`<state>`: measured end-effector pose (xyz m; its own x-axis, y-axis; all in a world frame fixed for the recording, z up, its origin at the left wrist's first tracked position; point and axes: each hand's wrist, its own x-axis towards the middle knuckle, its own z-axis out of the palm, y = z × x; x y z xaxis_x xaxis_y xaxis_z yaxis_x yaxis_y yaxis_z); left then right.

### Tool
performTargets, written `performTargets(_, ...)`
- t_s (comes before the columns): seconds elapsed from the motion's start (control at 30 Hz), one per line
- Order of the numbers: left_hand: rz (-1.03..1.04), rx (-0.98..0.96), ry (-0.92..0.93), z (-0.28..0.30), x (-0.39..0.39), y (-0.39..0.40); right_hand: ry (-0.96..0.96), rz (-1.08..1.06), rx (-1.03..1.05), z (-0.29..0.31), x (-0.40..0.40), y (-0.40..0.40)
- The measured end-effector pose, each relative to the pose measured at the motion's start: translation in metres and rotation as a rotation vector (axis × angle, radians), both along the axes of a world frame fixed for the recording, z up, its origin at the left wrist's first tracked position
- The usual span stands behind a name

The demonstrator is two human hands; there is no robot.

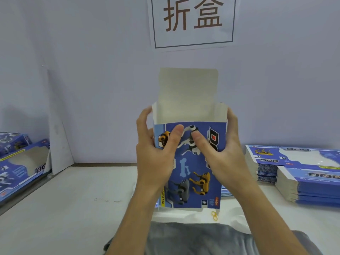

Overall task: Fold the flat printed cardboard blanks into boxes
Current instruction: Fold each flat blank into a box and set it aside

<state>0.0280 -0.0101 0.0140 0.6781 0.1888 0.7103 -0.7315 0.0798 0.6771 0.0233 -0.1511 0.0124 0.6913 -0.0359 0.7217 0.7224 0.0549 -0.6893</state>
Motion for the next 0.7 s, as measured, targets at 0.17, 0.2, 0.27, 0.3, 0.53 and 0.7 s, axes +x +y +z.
performTargets(0.17,-0.072,0.098,-0.068,-0.002,0.001,-0.007,-0.072,-0.084,-0.020,0.001,0.002,-0.006)
performTargets(0.2,-0.080,0.091,-0.062,-0.003,0.002,-0.008,-0.059,-0.062,-0.005,0.002,0.002,-0.007)
performTargets(0.27,-0.060,0.078,-0.032,-0.003,0.004,-0.007,-0.001,-0.016,0.019,0.002,0.002,-0.007)
performTargets(0.3,-0.035,0.083,-0.013,-0.004,0.004,-0.006,0.024,-0.013,0.020,0.001,0.002,-0.006)
performTargets(0.53,0.039,0.116,0.040,-0.002,0.001,0.000,0.078,0.006,-0.018,0.002,-0.002,-0.003)
performTargets(0.7,0.048,0.011,0.086,0.006,-0.004,-0.005,0.169,0.063,-0.040,0.012,-0.005,-0.008)
